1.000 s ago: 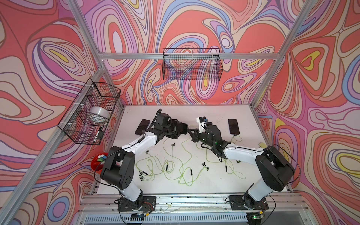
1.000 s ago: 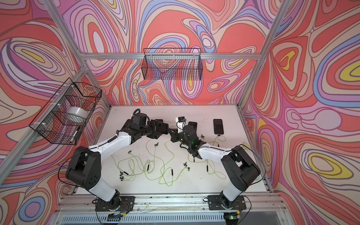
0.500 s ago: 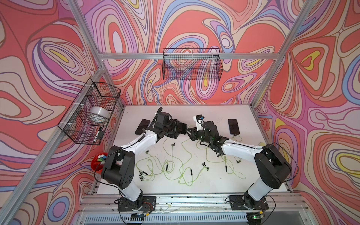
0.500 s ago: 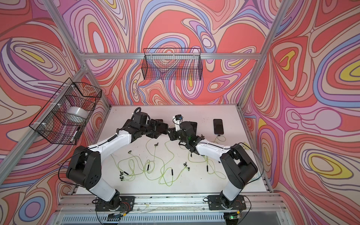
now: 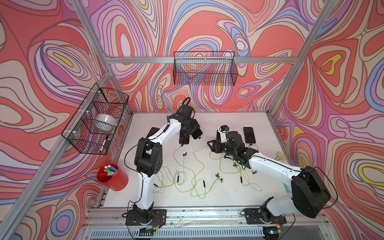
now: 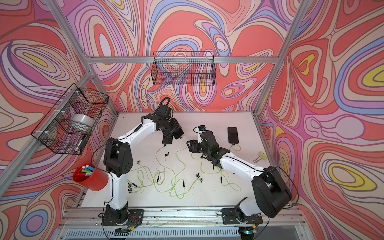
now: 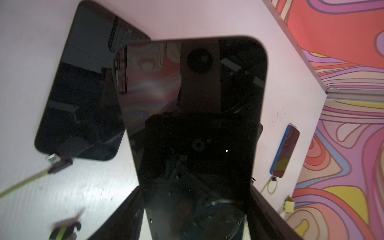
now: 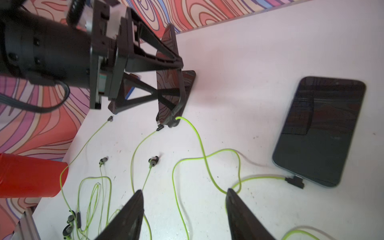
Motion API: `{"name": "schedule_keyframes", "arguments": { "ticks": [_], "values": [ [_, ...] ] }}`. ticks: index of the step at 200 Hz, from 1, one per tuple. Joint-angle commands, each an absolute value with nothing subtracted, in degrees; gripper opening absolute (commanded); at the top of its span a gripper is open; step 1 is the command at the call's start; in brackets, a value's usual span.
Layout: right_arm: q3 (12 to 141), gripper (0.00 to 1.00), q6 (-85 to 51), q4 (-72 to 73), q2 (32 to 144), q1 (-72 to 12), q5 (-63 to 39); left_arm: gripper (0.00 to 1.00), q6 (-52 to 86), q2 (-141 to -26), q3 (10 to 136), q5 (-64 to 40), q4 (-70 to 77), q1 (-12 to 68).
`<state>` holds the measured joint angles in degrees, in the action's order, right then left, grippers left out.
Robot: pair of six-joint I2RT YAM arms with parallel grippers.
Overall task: Plug wired earphones into phones
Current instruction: Place the phone at the center of the board.
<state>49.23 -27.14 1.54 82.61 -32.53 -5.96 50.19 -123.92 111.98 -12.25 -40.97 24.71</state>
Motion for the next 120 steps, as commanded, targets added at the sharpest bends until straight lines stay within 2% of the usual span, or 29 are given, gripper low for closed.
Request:
{"name": "schedule_keyframes", "arguments": {
  "ticks": [1,41,90,102,110,120],
  "values": [
    [47.6,0.63,-29.5,-1.4,82.6,-32.4,-4.5,0.00,35.1,-131.5,124.1,-10.1,-55.7,27.0],
    [46.2,0.62,-31.3,2.1,83.2,-32.4,-5.2,0.00,27.7,-146.3,147.0,-9.6,-65.7,28.2],
    [46.2,0.62,-31.2,1.3,83.7,-32.5,-4.8,0.00,20.8,-151.1,148.7,-3.8,-63.6,28.9],
    [46.2,0.63,-31.4,1.0,83.6,-32.5,-4.9,0.06,18.9,-151.6,148.4,-4.0,-62.1,29.3],
    [46.2,0.63,-31.6,0.8,83.4,-32.5,-5.0,0.13,17.5,-151.9,148.1,-4.5,-61.0,29.5],
    [46.1,0.63,-31.8,0.4,83.0,-32.5,-4.8,0.32,15.8,-152.3,148.2,-5.3,-59.9,30.0]
  ]
}}
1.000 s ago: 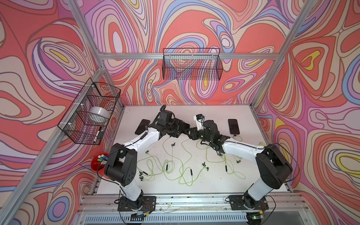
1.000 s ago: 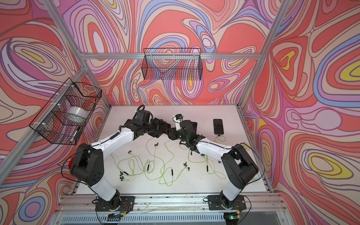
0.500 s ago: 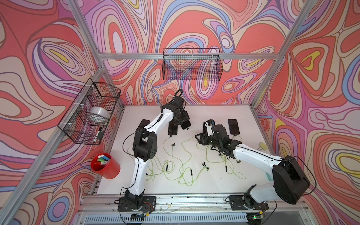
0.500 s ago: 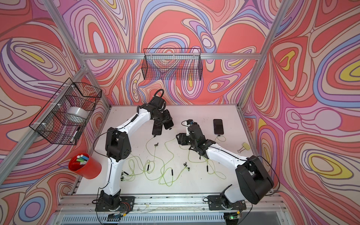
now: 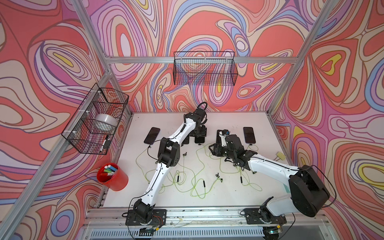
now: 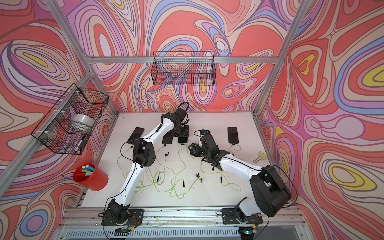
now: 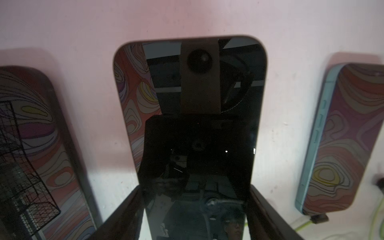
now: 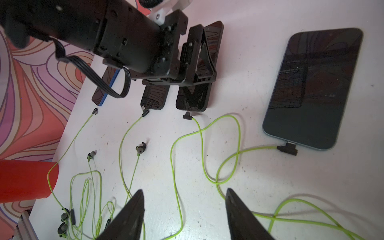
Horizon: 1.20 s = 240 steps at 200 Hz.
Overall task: Plug wired earphones into phones
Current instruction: Place the phone at the center of the board.
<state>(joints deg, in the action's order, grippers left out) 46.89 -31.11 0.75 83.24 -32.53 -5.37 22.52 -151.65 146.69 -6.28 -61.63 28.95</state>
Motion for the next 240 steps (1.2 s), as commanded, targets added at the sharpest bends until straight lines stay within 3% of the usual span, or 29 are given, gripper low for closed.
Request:
{"name": "schedule_keyframes", "arguments": {
  "ticks": [1,17,34,43,68,91,115,147,167,193,240],
  "values": [
    [46.1,0.63,-31.8,0.4,83.0,-32.5,-4.8,0.33,15.7,-152.3,148.2,-5.4,-59.8,30.0],
    [45.9,0.63,-32.1,-0.5,82.0,-32.5,-4.0,0.71,13.5,-152.9,148.2,-6.7,-59.1,30.2],
    [45.8,0.65,-31.8,-1.6,81.0,-32.5,-3.5,0.93,11.9,-153.1,148.2,-6.5,-59.0,30.2],
    [45.8,0.67,-31.7,-2.5,80.4,-32.5,-3.4,1.00,11.0,-152.7,148.1,-7.1,-58.8,30.1],
    [46.2,0.73,-31.4,-4.5,78.9,-32.5,-2.3,1.00,9.4,-150.0,145.6,-8.3,-55.7,30.2],
    [46.3,0.98,-31.2,-4.7,77.3,-32.5,-1.6,1.00,7.9,-145.0,142.3,-8.5,-52.9,30.1],
    [46.2,0.98,-32.4,-4.3,76.4,-32.5,-0.6,1.00,6.1,-133.6,132.7,-4.8,-49.5,29.4],
    [49.6,0.98,-31.8,-7.9,79.8,-32.5,-1.8,0.99,9.2,-112.2,103.6,-10.4,-40.4,23.7],
    [53.2,0.98,-30.5,-11.8,82.5,-33.0,-1.8,0.84,10.7,-103.8,89.2,-13.5,-37.3,18.4],
    [55.8,0.98,-30.1,-13.1,84.2,-33.1,-2.7,0.64,15.2,-99.8,79.1,-15.1,-36.9,12.7],
    [58.9,0.87,-29.5,-16.3,87.0,-33.0,-1.8,0.62,15.8,-104.1,74.4,-17.4,-35.9,11.9]
  ]
}}
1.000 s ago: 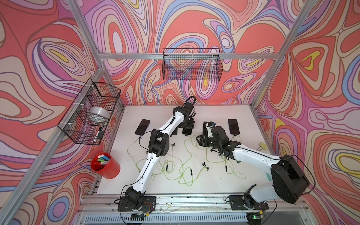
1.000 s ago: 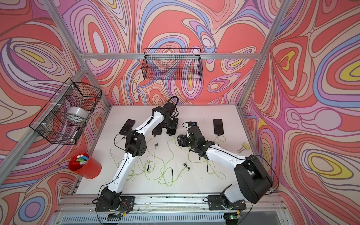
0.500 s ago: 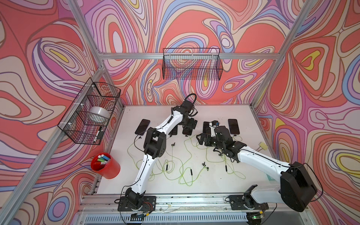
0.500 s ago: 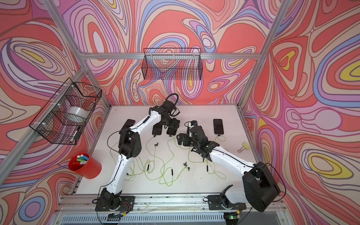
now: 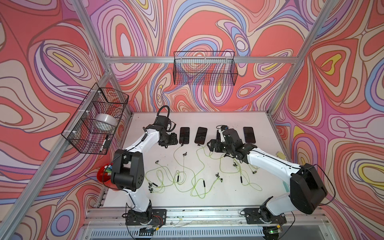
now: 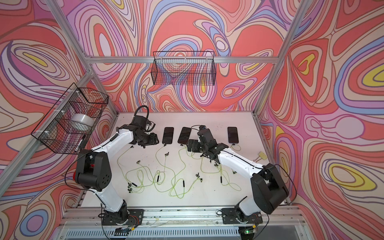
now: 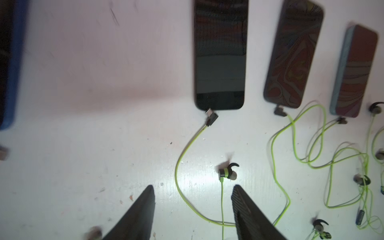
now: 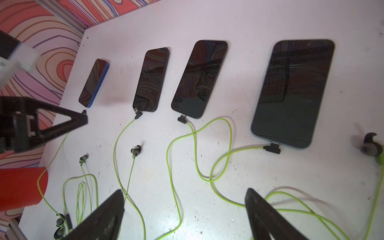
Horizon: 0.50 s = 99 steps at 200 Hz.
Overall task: Plug wired earphones into phones
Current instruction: Place the phone at the center of the board.
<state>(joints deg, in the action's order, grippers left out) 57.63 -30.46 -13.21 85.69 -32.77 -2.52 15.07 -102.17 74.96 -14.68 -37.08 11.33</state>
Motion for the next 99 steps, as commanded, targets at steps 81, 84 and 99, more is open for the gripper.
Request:
{"name": "schedule_keyframes", "arguments": {
  "ticks": [81,84,99],
  "values": [
    [56.0,0.80,-30.4,-14.4,86.3,-33.0,-1.6,0.60,6.8,-114.5,82.7,-3.2,-41.2,17.7],
    [55.9,0.80,-30.3,-14.4,86.2,-33.0,-1.5,0.59,6.5,-114.7,82.8,-2.5,-41.3,17.8],
    [55.2,0.79,-30.5,-14.0,85.6,-33.1,-1.3,0.56,5.3,-115.2,82.6,-1.6,-40.9,18.2]
  ]
}}
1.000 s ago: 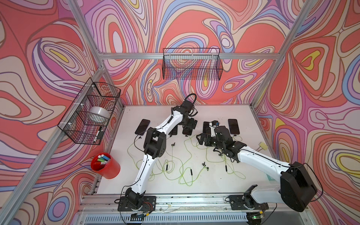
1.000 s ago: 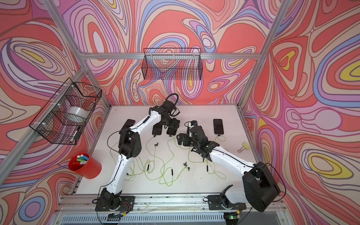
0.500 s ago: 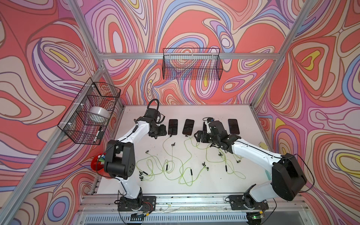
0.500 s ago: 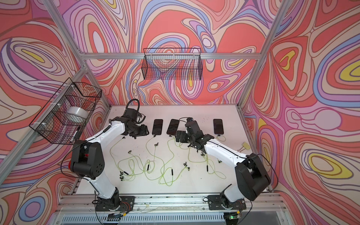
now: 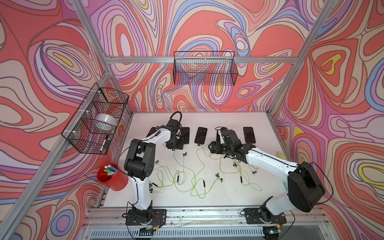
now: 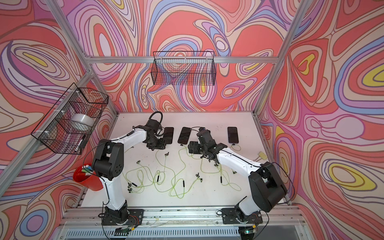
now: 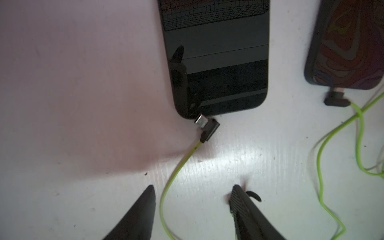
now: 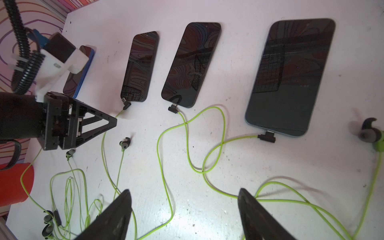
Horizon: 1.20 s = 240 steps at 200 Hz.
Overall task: Plug wired earphones into phones
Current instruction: Place the phone at the center of the board, then pick up the wired earphone from the center of the board.
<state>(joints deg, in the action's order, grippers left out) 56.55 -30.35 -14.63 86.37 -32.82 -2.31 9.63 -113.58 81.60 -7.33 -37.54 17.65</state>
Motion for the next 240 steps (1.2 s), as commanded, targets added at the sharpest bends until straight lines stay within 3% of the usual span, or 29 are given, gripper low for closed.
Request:
{"name": "schedule_keyframes", "arguments": {
  "ticks": [1,31,103,134,180,216,240],
  "values": [
    [55.1,0.79,-30.5,-14.0,85.6,-33.0,-1.3,0.56,5.2,-115.3,82.6,-1.6,-40.9,18.2],
    [54.4,0.78,-30.5,-13.7,85.2,-33.0,-0.5,0.47,4.0,-117.3,83.3,-1.7,-41.8,18.6],
    [54.6,0.72,-31.4,-10.1,87.3,-32.7,-2.2,0.00,4.3,-122.4,85.7,-1.1,-43.7,20.8],
    [51.4,0.65,-37.2,3.0,90.5,-32.0,-10.2,0.00,6.2,-119.9,84.5,-5.7,-41.7,21.0],
    [52.4,0.57,-45.0,15.1,98.7,-31.9,-22.6,0.00,12.8,-107.3,78.3,-16.0,-36.8,20.0],
    [52.6,0.53,-50.4,24.7,104.3,-32.8,-26.8,0.00,18.7,-97.8,71.2,-24.0,-29.2,17.6],
    [52.4,0.49,-53.5,28.8,106.4,-33.1,-27.2,0.00,19.5,-94.6,69.2,-22.7,-27.9,16.5]
  ]
}}
